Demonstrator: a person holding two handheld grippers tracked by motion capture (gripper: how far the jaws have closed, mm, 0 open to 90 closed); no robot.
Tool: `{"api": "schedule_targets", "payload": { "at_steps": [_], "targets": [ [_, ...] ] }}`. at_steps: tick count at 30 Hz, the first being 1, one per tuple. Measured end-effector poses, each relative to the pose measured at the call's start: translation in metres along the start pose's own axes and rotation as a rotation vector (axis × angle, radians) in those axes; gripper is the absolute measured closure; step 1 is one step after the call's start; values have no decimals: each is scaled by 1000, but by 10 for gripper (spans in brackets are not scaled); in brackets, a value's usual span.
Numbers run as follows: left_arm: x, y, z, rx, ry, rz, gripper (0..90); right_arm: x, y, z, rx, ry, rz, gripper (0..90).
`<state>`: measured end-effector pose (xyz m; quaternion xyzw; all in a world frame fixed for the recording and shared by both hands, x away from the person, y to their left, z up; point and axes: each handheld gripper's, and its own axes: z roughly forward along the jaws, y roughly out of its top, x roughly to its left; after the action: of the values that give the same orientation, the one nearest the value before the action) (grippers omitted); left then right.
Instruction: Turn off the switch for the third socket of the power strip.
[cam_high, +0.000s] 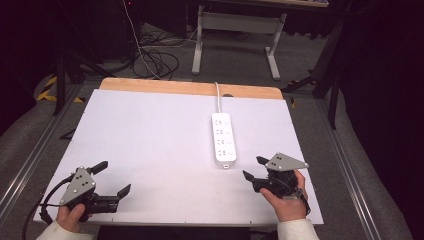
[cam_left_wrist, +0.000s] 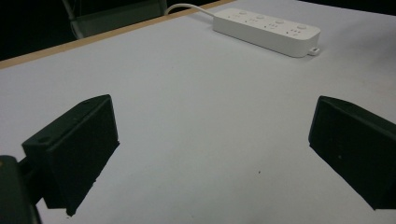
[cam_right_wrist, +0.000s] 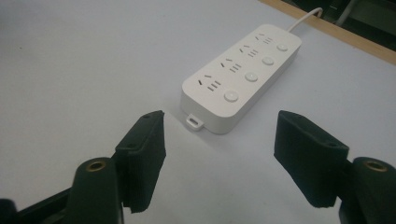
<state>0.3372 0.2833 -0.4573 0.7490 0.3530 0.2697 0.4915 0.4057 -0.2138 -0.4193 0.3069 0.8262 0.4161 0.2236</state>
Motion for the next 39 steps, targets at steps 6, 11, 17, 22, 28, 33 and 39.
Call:
{"api": "schedule_targets", "payload": {
  "at_steps": [6,11,17,22,28,33,39],
  "targets": [
    [0,0,0,-1,0,-2,18,-1,14,3,3,-1,-19,342],
    [0,0,0,0,-1,0,19,-3,19,3,5,-2,-20,342],
    [1,0,0,1,0,0,18,-8,28,6,21,8,-22,353],
    [1,0,1,3,-2,-3,19,-9,32,9,34,-7,-33,364],
    [1,0,1,5,-2,0,19,-12,40,12,45,12,-46,508],
    [1,0,1,7,2,3,18,-20,51,19,76,32,-56,635],
    [1,0,1,8,3,4,18,-31,57,30,80,51,-12,785]
  ]
}}
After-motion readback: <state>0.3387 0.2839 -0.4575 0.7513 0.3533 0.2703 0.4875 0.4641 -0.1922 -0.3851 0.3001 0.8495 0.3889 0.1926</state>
